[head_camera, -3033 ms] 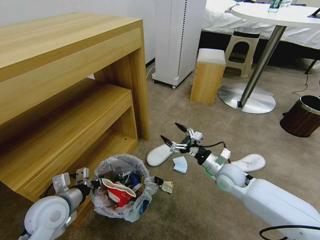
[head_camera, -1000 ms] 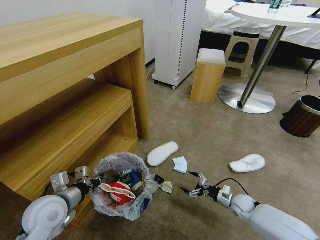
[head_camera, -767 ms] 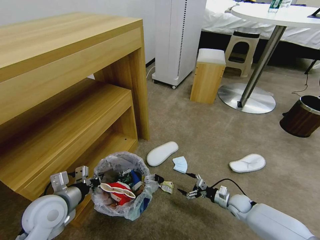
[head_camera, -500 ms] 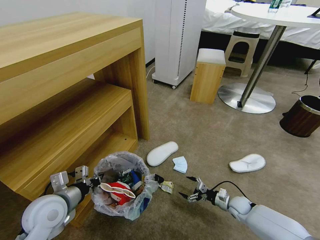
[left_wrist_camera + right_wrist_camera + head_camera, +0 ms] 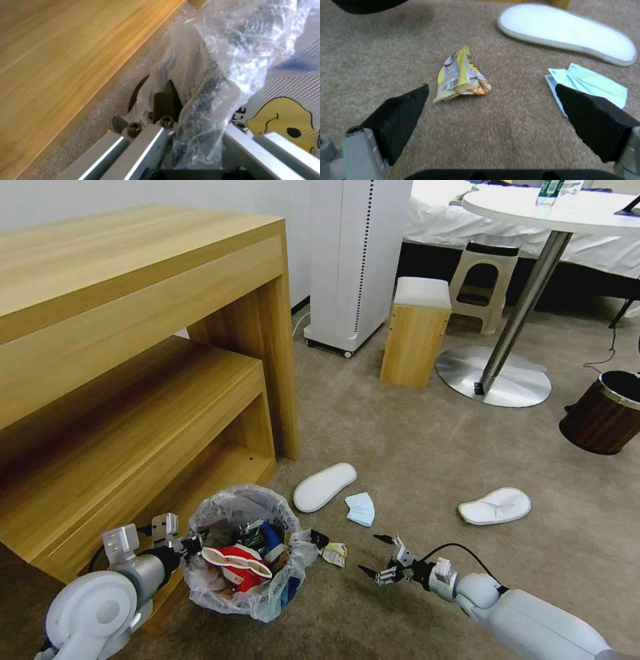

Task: Pick up the trash bin and place the garbage on the floor into it.

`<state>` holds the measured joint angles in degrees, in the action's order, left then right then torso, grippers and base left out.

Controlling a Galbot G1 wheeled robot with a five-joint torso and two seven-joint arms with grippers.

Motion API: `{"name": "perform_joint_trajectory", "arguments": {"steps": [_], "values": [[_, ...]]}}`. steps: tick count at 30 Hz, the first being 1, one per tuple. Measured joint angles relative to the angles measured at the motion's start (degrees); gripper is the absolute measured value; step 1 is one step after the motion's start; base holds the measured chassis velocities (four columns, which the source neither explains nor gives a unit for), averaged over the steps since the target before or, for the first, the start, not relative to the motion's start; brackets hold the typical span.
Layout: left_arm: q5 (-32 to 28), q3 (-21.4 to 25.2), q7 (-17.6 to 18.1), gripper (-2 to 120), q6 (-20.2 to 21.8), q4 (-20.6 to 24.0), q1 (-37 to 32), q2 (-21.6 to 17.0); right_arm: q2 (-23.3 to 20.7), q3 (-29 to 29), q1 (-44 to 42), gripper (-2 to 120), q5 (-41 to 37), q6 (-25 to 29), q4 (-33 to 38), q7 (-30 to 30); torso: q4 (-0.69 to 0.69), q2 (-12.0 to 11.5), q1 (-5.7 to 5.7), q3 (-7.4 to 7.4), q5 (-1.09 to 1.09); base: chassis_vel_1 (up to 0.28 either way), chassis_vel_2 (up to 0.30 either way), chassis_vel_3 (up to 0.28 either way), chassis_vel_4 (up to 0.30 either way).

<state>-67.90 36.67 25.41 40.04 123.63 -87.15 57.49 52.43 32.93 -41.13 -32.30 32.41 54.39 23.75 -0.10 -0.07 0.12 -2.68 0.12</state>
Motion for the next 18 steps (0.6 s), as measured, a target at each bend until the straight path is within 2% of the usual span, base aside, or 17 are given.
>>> {"name": "perform_joint_trajectory", "arguments": {"steps": [18], "values": [[-0.4, 0.3, 0.0, 0, -0.1, 1.1, -0.5, 0.0, 6.5, 1.5, 1.8, 95, 1.0, 0.6, -7.3, 0.5, 0.00, 0.0, 0.00, 0.00, -0.01, 0.000, 0.000, 0.000, 0.000]]}}
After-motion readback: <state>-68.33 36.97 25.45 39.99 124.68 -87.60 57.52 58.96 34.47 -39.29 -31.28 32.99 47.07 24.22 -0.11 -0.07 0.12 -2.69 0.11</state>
